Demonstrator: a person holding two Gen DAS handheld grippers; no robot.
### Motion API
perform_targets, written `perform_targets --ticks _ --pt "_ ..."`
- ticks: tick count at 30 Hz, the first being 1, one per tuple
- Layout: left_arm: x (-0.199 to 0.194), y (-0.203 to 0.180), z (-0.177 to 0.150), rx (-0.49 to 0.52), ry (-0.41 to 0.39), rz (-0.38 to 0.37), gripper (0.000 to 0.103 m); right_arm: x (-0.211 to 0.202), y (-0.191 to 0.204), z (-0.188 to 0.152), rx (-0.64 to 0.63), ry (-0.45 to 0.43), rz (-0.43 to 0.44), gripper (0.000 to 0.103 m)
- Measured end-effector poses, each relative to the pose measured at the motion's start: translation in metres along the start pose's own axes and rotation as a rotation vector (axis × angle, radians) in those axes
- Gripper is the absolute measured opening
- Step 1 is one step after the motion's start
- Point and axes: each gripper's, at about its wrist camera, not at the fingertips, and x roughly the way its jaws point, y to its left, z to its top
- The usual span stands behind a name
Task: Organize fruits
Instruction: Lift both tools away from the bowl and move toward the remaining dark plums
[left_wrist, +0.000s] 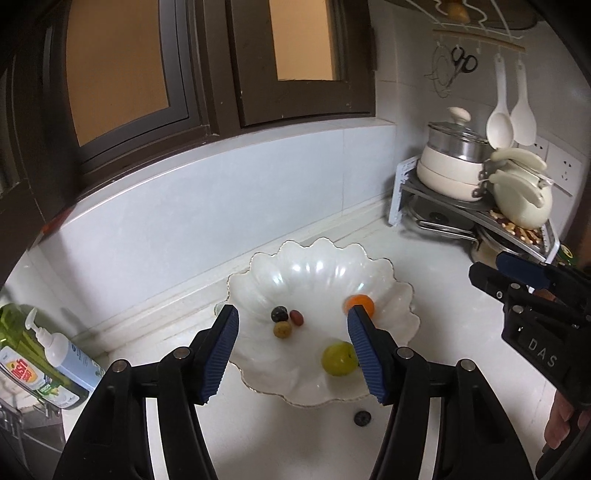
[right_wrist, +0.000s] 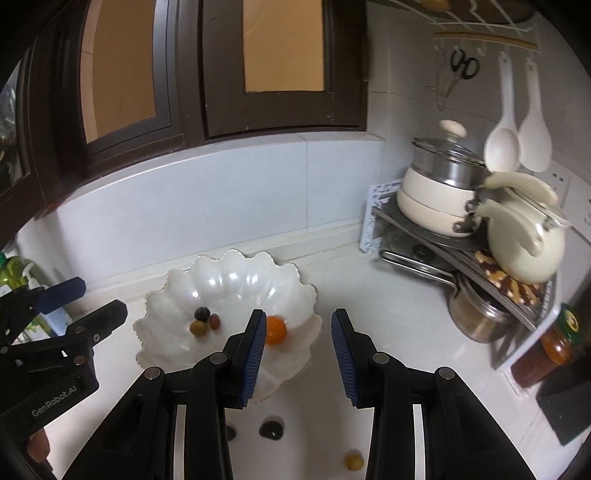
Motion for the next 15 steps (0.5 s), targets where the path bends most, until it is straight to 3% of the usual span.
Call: perform_targets --ticks 15 --pt "-0.036 -0.015 -0.030 0.015 -0.051 -0.021 0.062 -0.044 -0.019 -0.036 0.070 -0.039 -0.034 0.038"
